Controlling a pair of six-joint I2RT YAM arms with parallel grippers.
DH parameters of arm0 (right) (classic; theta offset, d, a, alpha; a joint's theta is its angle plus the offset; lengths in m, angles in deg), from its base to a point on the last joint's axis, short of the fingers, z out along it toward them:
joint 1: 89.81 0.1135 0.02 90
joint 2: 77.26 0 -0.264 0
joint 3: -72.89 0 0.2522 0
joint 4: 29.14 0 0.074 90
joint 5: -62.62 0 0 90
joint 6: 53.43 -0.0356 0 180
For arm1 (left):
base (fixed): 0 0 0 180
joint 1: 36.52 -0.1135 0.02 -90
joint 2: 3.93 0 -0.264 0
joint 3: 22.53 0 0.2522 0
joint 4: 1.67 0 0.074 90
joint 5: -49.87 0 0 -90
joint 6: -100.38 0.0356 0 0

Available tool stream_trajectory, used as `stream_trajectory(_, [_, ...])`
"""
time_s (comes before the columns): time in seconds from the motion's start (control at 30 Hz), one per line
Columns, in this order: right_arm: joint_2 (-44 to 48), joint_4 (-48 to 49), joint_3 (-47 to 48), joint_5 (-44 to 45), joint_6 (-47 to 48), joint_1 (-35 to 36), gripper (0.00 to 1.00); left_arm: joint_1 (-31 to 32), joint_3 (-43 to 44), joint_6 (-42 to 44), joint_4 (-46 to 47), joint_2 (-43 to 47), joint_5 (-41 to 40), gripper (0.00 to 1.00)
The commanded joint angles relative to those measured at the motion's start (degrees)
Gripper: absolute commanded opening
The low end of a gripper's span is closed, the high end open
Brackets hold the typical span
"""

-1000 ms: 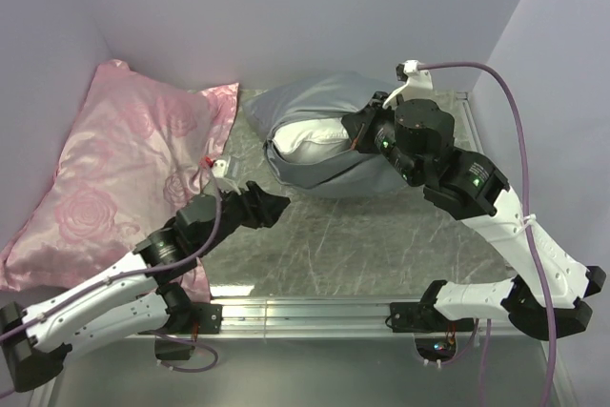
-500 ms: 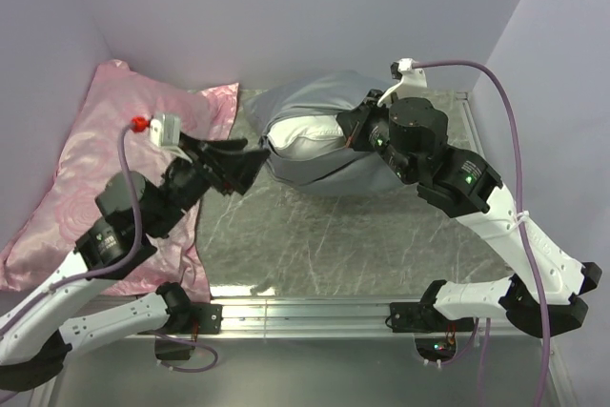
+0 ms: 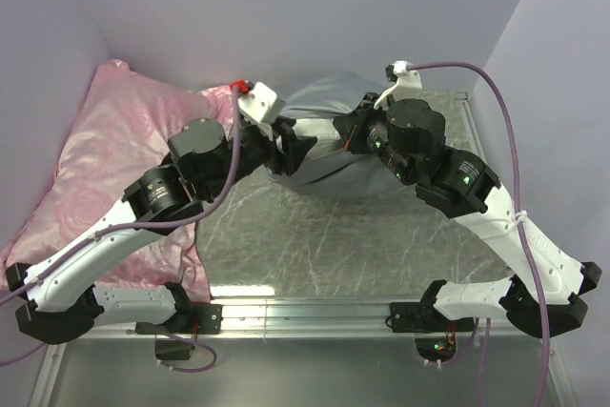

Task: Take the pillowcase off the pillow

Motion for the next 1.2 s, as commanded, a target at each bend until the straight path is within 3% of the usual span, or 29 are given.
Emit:
stream_trajectory(0.0, [1.4, 4.0, 2.5, -0.9, 1.2, -0.1, 0.0, 3.2, 0.7, 10.4, -1.6, 0.2, -1.2, 0.59])
stream_trajectory(0.2, [2.1, 3.4, 2.6, -1.6, 1.5, 0.0, 0.0, 7.3, -1.8, 16.4, 1.4, -0.4, -5.8, 0.65])
stream_trajectory(0.43, [3.2, 3.5, 2.0, -2.9, 1.2, 0.1, 0.0, 8.0, -2.9, 19.4, 4.3, -4.4, -16.9, 0.55])
stream_trajectory(0.53, [3.8, 3.6, 1.5, -2.8, 1.4, 0.2, 0.0, 8.1, -4.7, 19.7, 6.1, -3.8, -14.6, 0.54])
stream_trajectory(0.63, [4.0, 3.4, 1.7, -2.4, 1.5, 0.2, 0.0, 8.1, -6.1, 19.7, 6.1, -3.5, -12.3, 0.66])
stream_trajectory(0.8, [2.9, 2.6, 4.1, -3.1, 1.8, 0.2, 0.0, 9.2, -9.6, 19.1, 7.6, -2.9, -9.2, 0.72])
stream_trajectory(1.17, [1.1, 2.6, 5.8, -4.0, 1.7, 1.4, 0.0, 12.8, -17.3, 18.0, 16.4, -3.3, -15.9, 0.69])
